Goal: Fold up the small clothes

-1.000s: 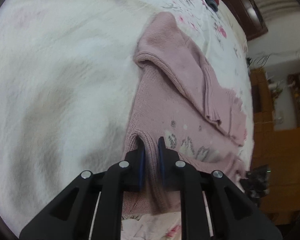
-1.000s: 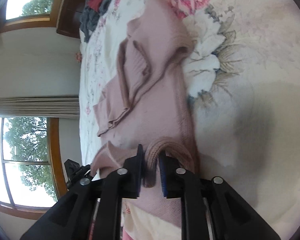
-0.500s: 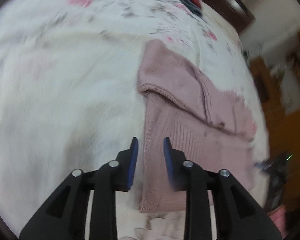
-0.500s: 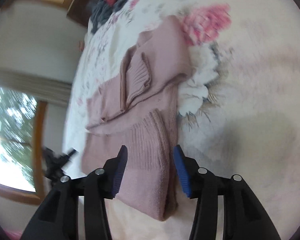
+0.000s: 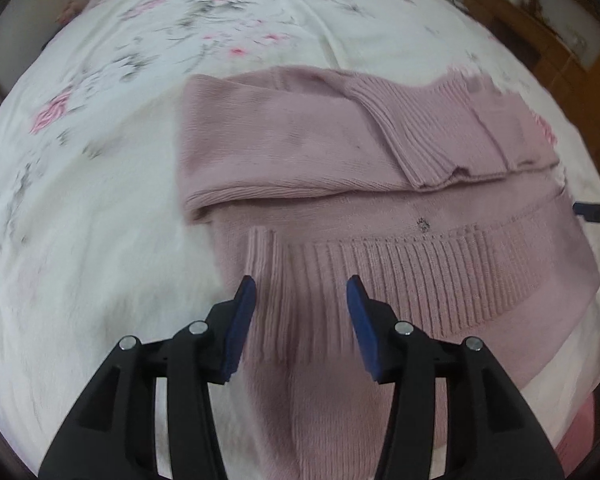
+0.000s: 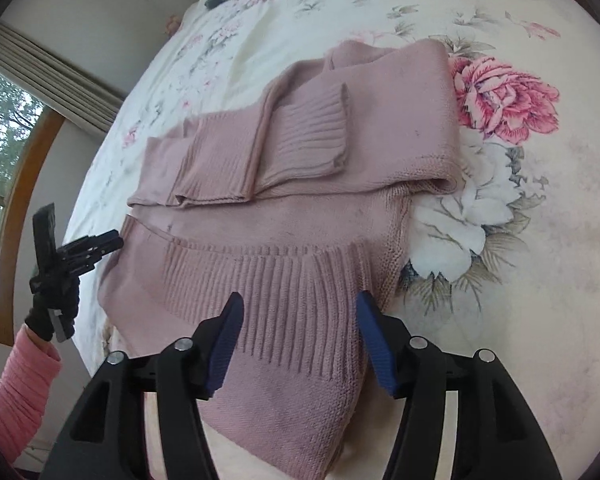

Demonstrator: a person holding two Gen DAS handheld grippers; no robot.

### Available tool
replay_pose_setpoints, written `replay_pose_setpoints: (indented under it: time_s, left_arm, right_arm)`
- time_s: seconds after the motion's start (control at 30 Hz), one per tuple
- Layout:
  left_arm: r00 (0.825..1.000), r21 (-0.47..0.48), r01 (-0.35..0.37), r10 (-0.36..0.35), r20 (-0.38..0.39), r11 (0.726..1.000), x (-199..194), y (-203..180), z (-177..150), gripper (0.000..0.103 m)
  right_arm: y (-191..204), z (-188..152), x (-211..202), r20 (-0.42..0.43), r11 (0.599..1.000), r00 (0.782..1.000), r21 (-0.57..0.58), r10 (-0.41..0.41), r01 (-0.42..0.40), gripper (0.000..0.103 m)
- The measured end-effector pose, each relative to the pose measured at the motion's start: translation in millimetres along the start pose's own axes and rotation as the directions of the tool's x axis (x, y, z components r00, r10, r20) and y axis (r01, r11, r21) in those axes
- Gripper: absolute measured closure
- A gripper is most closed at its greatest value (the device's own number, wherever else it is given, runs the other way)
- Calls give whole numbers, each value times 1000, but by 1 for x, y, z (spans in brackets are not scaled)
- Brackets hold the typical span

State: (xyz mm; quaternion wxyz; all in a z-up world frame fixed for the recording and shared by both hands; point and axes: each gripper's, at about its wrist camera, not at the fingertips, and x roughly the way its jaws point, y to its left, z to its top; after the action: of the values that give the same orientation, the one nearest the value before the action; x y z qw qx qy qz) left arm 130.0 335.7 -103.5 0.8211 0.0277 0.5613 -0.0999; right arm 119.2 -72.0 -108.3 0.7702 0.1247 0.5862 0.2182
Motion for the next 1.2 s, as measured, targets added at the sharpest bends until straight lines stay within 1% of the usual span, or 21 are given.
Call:
replay_pose_setpoints:
  time_s: [0.03, 0.07, 0.1, 0.13, 0.2, 0.27, 0.3, 0.37, 0.4, 0.43, 0.5, 0.57, 0.6, 0.67, 0.73, 0.8, 0.83, 0.93, 0.97, 1.03, 1.2]
  left_arm:
    - [1000, 7, -7, 7, -8, 1000, 5, -3, 0, 58]
    - [1000, 8, -8, 8, -18, 1000, 8, -4, 3, 59]
    - [1000, 1, -5, 5, -27, 1000, 12, -3, 4, 63]
    - [999, -7, -2, 1, -36, 1000, 15, -2, 5, 72]
    - [999, -19, -17, 16, -51, 1000, 19, 0, 5, 74]
    - [999, -48, -7, 5, -49, 999, 18, 4, 5, 73]
    - [999, -63, -13, 11, -40, 998, 15, 7, 4, 71]
    - [1000, -64, -15, 14, -11, 998, 8, 8, 3, 71]
    - [1000, -59, -18, 18, 2, 998, 5, 9, 3, 68]
    - [1000, -51, -24, 24, 8, 998, 3, 8, 3, 63]
    - [999, -43, -47, 47, 2, 998, 6, 8, 4, 61]
    - [999, -30, -39, 38, -26, 999, 15, 8, 5, 61]
    - [998, -28, -49, 48, -44, 998, 20, 9, 6, 61]
    - [998, -35, -32, 31, -50, 999, 25, 8, 7, 67]
    - [999, -27, -19, 18, -47, 999, 25, 5, 6, 84]
    - [999, -25, -34, 33, -32, 999, 22, 4, 6, 94]
    - [999, -34, -22, 21, -26, 999, 19, 4, 5, 94]
    - [999, -70, 47, -47, -1, 996, 11, 7, 3, 94]
    - [999, -64, 44, -44, -5, 997, 12, 6, 3, 94]
    - [1000, -49, 16, -17, -23, 999, 19, 5, 3, 93]
    - [999, -42, -24, 22, -48, 999, 33, 5, 7, 80]
  right_arm:
    - [0, 0, 1, 0, 1000, 1000, -1, -1, 1, 44]
    - [0, 0, 1, 0, 1000, 1000, -3, -2, 2, 44]
    - [0, 0, 1, 1, 1000, 1000, -7, -4, 4, 44]
    - [2, 0, 2, 1, 1000, 1000, -12, -5, 5, 43]
    - [3, 1, 1, 0, 1000, 1000, -26, -10, 10, 43]
    - [4, 0, 2, -3, 999, 1000, -38, -14, 14, 43]
    - [6, 0, 4, -5, 999, 1000, -48, -19, 19, 43]
    - [7, -1, 4, -6, 998, 1000, -58, -24, 24, 43]
    - [6, -1, 4, -7, 998, 1000, -58, -23, 22, 43]
    - [6, -1, 4, -7, 998, 1000, -57, -21, 21, 43]
    - [6, 0, 6, -8, 998, 1000, -59, -24, 24, 42]
    - [6, 0, 7, -8, 998, 1000, -59, -23, 23, 41]
    - [7, 0, 8, -8, 998, 1000, -62, -23, 22, 40]
    - [8, 0, 8, -9, 997, 1000, -67, -23, 22, 39]
    - [8, 0, 9, -11, 997, 1000, -73, -26, 25, 39]
    - [8, 0, 9, -12, 996, 999, -80, -29, 28, 39]
    - [8, -1, 8, -11, 996, 999, -84, -31, 30, 39]
    - [11, -3, 8, -4, 994, 999, -106, -36, 36, 39]
    - [11, -3, 9, -5, 993, 999, -111, -40, 40, 39]
    - [10, -2, 13, -11, 992, 999, -112, -52, 50, 39]
    - [10, 3, 15, 3, 988, 994, -118, -105, 105, 41]
